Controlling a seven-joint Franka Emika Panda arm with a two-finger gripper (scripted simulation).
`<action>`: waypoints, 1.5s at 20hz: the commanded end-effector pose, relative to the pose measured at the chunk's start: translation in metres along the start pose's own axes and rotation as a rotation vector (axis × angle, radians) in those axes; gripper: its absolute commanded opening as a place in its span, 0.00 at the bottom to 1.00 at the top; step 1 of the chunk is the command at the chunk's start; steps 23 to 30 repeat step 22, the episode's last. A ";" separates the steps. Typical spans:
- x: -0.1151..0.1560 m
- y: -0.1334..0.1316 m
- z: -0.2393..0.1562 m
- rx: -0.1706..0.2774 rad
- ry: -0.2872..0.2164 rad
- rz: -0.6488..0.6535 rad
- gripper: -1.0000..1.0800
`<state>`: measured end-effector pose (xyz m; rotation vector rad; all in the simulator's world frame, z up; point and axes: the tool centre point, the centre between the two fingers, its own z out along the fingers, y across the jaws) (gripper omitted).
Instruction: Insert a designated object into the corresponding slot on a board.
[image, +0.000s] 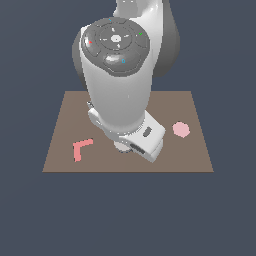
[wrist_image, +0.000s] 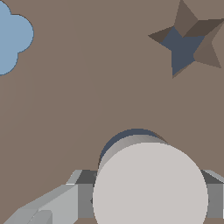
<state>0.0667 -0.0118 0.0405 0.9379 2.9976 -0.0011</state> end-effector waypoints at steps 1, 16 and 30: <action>0.002 0.000 0.000 0.000 -0.001 -0.018 0.00; 0.002 0.000 0.010 0.000 0.000 -0.019 0.96; 0.002 0.000 0.010 0.000 0.000 -0.019 0.96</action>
